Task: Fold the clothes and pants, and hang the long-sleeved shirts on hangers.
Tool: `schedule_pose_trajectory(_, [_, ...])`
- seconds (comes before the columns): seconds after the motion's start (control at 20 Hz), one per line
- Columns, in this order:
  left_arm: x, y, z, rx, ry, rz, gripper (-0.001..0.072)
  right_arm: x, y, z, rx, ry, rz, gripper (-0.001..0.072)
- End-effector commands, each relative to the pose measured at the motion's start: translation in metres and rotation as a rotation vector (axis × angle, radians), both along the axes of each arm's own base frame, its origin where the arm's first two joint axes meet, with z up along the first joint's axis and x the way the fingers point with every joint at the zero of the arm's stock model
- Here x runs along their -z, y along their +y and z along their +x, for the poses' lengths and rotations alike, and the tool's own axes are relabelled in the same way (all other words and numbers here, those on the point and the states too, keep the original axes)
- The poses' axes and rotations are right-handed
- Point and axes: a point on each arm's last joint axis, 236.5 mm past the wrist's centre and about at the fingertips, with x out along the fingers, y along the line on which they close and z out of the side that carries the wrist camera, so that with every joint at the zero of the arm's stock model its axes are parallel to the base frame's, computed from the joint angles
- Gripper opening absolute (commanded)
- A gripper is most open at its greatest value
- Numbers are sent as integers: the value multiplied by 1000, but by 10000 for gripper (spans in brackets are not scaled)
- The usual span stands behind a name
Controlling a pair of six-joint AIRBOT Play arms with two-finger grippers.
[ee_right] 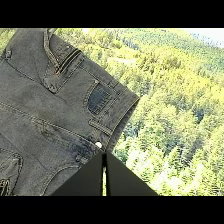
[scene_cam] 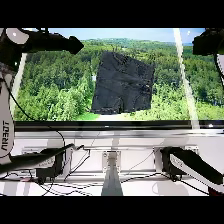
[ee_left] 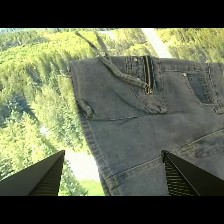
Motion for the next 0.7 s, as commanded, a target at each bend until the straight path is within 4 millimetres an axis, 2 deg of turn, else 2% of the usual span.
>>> schedule_pose_trajectory(0.0, [1,0,0,-1,1,1,671,0,0,0,-1,0,0,43])
schedule_pose_trajectory(0.45, [1,0,0,-1,1,1,671,-4,1,3,-2,-21,5,44])
schedule_pose_trajectory(0.65, [0,0,0,-1,1,0,670,-54,14,36,-14,-269,83,43])
